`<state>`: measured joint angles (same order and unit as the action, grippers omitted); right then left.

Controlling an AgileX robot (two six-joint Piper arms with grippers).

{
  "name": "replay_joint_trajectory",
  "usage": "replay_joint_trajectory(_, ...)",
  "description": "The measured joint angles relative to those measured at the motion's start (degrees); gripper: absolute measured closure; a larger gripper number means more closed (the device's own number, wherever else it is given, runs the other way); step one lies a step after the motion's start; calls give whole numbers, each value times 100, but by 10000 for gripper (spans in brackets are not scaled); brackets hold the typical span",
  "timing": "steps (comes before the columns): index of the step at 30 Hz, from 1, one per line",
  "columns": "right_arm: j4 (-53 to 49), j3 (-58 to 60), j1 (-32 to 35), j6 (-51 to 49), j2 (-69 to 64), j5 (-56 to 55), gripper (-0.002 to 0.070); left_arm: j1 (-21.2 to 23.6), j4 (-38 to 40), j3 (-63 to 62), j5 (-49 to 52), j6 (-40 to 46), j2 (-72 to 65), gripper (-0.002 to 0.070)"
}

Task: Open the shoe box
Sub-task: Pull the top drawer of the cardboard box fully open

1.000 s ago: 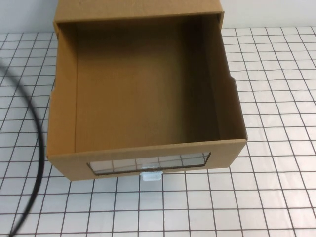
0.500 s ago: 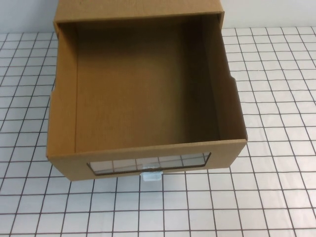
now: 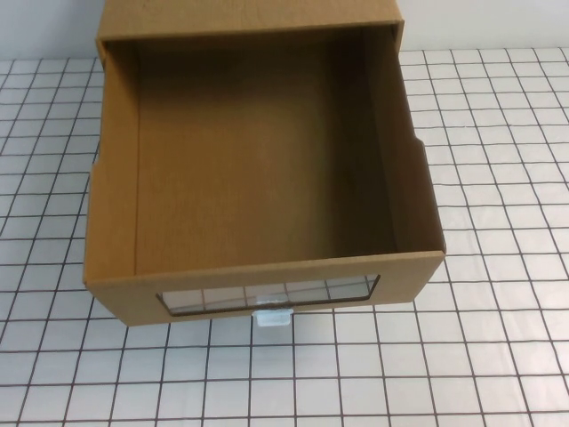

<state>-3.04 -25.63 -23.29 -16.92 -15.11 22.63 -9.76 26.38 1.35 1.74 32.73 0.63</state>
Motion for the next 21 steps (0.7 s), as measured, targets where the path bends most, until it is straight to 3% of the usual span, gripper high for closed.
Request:
replay_joint_trajectory(4, -16, 0, 0, 0, 0, 0, 689, 41, 0, 11, 232, 0, 0, 677)
replay_joint_trajectory(13, -42, 0, 0, 0, 0, 56, 689, 652, 7, 13, 620, -10, 0, 677)
replay_joint_trajectory(21, -42, 0, 0, 0, 0, 625, 689, 703, 7, 13, 633, -10, 0, 677)
